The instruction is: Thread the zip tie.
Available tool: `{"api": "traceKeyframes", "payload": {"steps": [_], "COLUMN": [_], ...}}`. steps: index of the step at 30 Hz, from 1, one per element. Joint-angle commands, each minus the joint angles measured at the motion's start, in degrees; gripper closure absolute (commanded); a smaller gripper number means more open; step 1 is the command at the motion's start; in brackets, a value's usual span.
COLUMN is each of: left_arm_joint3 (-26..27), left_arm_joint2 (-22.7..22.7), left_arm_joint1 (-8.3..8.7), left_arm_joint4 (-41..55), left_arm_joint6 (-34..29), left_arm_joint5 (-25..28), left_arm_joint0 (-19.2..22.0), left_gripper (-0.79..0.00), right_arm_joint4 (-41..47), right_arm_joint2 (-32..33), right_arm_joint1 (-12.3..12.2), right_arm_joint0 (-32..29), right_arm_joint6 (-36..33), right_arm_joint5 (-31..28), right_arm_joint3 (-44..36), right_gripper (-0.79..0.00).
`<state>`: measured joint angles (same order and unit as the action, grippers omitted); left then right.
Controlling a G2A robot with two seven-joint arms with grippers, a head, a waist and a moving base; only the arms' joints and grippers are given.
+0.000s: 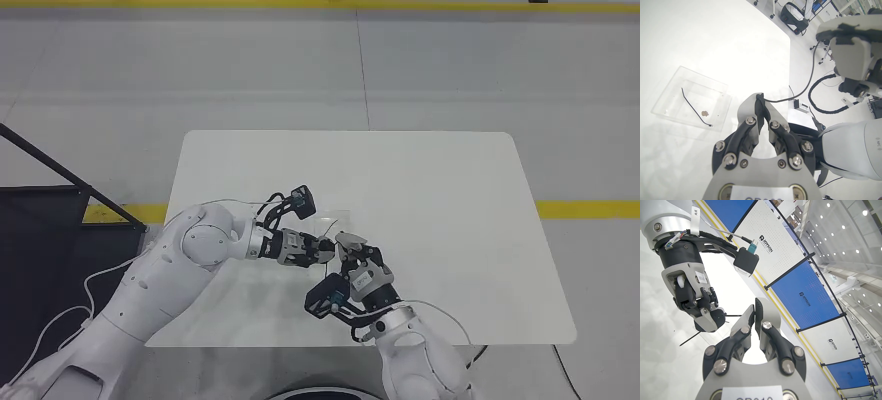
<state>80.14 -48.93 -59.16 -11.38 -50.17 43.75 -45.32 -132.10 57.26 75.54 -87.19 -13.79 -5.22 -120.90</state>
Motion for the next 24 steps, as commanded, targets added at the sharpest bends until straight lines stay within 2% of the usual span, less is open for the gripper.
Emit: {"api": "traceKeyframes", "payload": {"steps": [1, 5, 12, 19, 24], "left_arm_joint3": [0.0, 0.4, 1.7, 1.8, 1.6], "left_arm_joint2": [0.0, 0.0, -0.6, -1.0, -1.4], "left_arm_joint1": [0.00, 0.00, 0.27, 0.45, 0.58], "left_arm_joint4": [0.0, -0.5, -1.7, -0.3, 0.8], "left_arm_joint6": [0.0, 0.7, 1.4, 1.2, 0.8], "left_arm_joint5": [0.0, -0.6, -1.0, -0.1, 0.0], "left_arm_joint0": [0.0, -0.4, -1.6, -1.9, -1.9], "left_gripper": [0.000, 0.000, 0.000, 0.000, 0.000], "right_arm_joint4": [0.0, -2.5, -9.9, -12.6, -14.2], "right_arm_joint2": [0.0, -0.4, -1.5, -1.6, -1.2], "right_arm_joint1": [0.0, -0.1, -0.2, -0.4, -0.7], "right_arm_joint0": [0.0, 0.2, -1.3, -1.7, -2.3], "right_arm_joint6": [0.0, 2.6, 5.8, 7.2, 10.8], "right_arm_joint5": [0.0, 0.8, 6.4, 5.2, 3.4], "right_arm_joint3": [0.0, 0.5, 1.0, 0.9, 0.8], "right_gripper": [0.000, 0.000, 0.000, 0.000, 0.000]}}
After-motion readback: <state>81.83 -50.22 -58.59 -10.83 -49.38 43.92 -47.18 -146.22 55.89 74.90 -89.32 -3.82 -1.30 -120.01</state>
